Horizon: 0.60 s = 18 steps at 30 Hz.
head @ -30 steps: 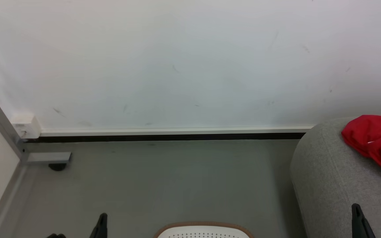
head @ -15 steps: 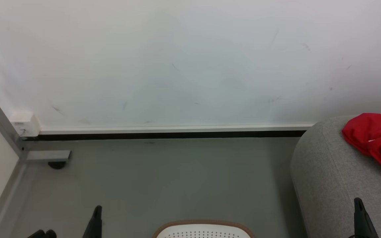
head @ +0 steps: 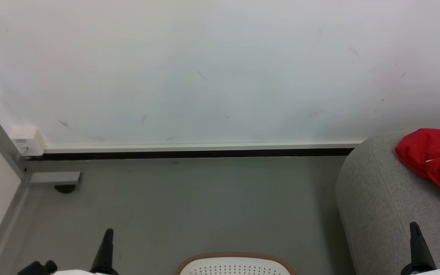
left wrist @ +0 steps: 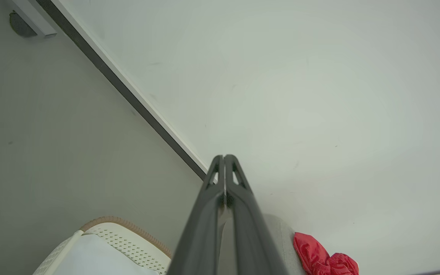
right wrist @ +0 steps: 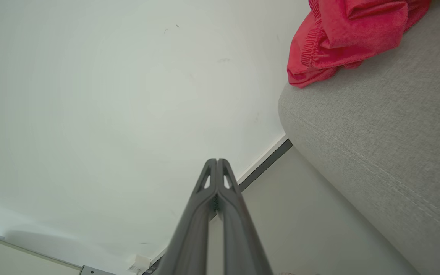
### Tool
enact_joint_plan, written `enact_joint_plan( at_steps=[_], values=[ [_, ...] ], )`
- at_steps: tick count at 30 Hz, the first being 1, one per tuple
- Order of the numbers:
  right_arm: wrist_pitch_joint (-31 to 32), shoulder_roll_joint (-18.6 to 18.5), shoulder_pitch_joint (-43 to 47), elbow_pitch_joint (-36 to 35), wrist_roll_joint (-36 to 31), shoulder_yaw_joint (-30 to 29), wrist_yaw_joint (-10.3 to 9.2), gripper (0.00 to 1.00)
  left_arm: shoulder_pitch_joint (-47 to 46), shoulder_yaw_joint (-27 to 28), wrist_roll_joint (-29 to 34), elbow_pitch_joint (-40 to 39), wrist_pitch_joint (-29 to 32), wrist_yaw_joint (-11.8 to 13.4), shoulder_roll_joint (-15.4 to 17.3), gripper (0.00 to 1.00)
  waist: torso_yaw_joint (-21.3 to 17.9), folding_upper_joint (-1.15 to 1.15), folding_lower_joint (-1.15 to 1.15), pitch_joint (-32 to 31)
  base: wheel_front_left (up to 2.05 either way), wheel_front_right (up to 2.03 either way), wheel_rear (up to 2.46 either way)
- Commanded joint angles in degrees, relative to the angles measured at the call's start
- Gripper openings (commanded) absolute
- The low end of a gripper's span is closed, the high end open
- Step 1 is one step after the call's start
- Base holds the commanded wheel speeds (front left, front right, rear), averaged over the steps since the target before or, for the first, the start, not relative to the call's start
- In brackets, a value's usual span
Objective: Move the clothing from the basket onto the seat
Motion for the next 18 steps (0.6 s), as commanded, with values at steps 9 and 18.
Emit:
enact_joint_plan(
  at_steps=[9, 18],
  values=[
    [1.58, -0.81, -2.28, -0.53, 6.53, -0.25, -0.08, 0.00, -1.83, 1.52, -6.08, -0.92, 1.61, -0.23, -0.20, 0.00, -0.04, 0.00, 0.00, 0.32, 0.00, 0.00, 0.00],
    [2.86, -0.92, -2.89, -0.45, 12.01, -0.31, -0.09, 0.00, -2.54, 2.60, -10.98, -1.22, 3.08, -0.33, -0.46, 0.00, -0.09, 0.00, 0.00, 0.66, 0.00, 0.00, 0.00]
  ],
)
